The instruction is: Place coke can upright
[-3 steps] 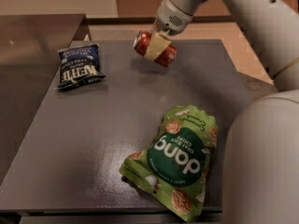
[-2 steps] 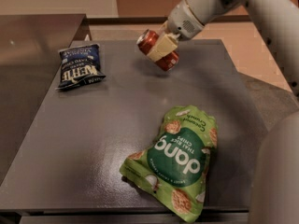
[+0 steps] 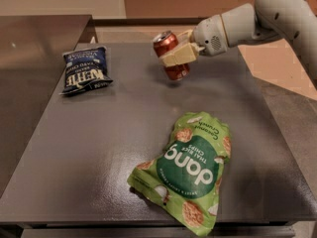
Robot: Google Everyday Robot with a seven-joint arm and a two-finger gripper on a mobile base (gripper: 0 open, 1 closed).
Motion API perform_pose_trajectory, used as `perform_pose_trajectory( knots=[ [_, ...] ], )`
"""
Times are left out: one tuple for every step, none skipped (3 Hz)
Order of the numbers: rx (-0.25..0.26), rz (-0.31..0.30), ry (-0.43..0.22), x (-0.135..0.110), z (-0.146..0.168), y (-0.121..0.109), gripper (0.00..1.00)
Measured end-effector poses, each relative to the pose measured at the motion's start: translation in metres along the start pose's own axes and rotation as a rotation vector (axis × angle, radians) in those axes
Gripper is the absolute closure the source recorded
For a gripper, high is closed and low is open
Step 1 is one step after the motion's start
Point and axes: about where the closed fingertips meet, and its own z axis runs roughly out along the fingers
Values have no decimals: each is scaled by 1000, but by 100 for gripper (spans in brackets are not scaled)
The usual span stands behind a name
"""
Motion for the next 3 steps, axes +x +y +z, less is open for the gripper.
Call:
perform_pose_trajectory(
  knots=[
    [2, 6, -111, 0, -4, 6, 100],
    [-2, -2, -179, -1, -3, 12, 100],
    [2, -10, -209, 2, 2, 17, 100]
  ],
)
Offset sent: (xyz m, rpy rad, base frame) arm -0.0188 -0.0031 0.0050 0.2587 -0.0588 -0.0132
